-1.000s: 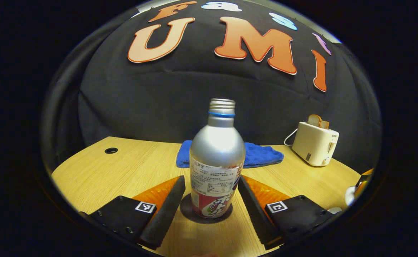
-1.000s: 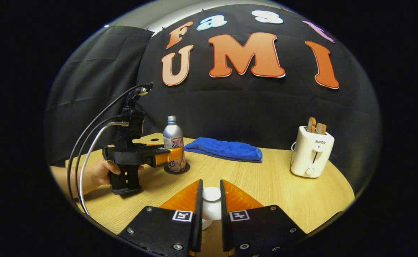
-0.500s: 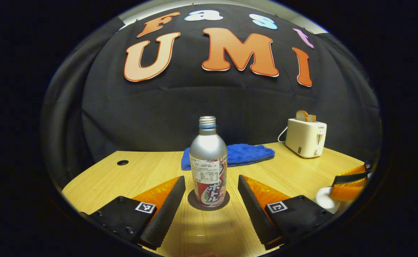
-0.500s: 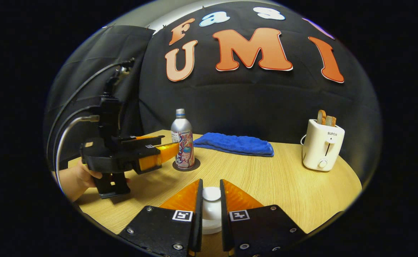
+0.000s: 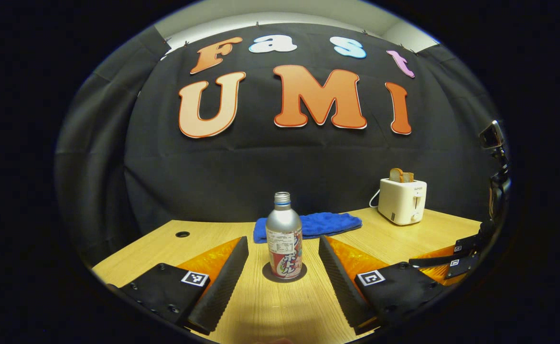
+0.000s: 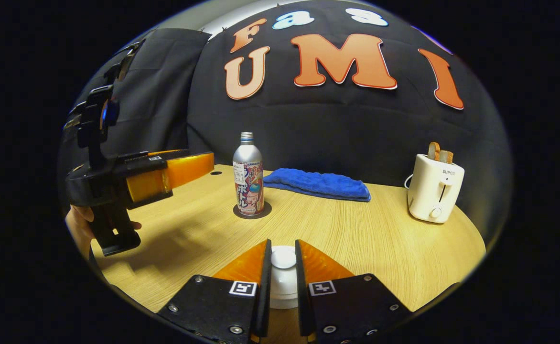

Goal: Open the teacup lid with one hand, grasp the water bottle and pour water into the teacup with the other hand; after pouring, place the water bottle on the coaster and then close the teacup lid.

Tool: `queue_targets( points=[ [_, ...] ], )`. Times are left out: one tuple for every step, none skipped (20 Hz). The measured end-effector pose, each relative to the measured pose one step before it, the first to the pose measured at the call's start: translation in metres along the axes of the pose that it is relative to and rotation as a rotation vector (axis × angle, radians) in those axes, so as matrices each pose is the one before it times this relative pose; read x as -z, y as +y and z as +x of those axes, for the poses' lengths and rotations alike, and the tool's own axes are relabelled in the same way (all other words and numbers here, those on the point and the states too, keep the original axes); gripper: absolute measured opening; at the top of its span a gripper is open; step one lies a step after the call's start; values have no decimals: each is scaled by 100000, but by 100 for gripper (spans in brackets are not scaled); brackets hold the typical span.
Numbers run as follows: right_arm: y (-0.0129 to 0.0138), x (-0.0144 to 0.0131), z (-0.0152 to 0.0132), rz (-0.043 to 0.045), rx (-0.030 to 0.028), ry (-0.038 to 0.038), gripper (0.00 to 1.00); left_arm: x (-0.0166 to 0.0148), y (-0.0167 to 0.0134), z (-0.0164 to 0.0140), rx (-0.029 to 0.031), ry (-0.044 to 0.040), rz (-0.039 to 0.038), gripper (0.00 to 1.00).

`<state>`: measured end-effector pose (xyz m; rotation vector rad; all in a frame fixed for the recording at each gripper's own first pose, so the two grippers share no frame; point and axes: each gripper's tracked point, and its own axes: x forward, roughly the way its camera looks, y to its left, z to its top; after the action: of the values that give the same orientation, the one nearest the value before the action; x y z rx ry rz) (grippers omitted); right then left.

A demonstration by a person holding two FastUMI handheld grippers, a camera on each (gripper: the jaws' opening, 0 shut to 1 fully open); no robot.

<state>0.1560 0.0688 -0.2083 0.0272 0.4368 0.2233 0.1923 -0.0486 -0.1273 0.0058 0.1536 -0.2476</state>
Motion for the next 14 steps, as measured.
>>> queue_targets(
  points=[
    [-207,-118,-162,108,943,70,27,-546,89,-469,-620,-1204,129,97],
    [-377,-342,-248,-824,1433,-1062,29,-889,215,-712,-1244,-2041,233,97],
    [-249,-694,-454,-1434,1699,-2306,39,-545,120,-474,-1247,-1435,475,97],
    [-445,-1052,-493,-1082,1467,-3071,42,-694,235,-494,-1439,-1441,661,97],
    [-324,-964,-452,-62,806,-3152,56,-721,94,-474,-880,-1327,542,100],
    [-345,-1247,-494,829,622,-3295,59,-915,49,-642,-601,-1493,95,100],
    [-385,-1181,-549,968,1122,-2843,63,-616,1,-402,-729,-1014,-163,96],
    [-700,-1292,-576,877,1579,-3042,65,-764,83,-458,-757,-1099,-275,96],
    [-822,-1265,-497,431,1962,-3173,70,-504,331,-640,-1840,150,179,94],
    [-743,-1310,-509,36,2008,-3150,71,-449,457,-542,-1878,180,-114,92],
    [-663,-1185,-469,-155,1994,-2510,74,-531,85,-424,-890,196,-791,98],
    [-733,-1139,-481,-205,1757,-1896,76,-450,-44,-567,184,76,-1068,99],
    [-683,-896,-441,-468,2099,-1463,80,-291,81,-296,-292,87,-815,100],
    [-974,-879,-392,-484,3288,-1383,82,-474,102,-419,-125,-529,-427,99]
  ],
)
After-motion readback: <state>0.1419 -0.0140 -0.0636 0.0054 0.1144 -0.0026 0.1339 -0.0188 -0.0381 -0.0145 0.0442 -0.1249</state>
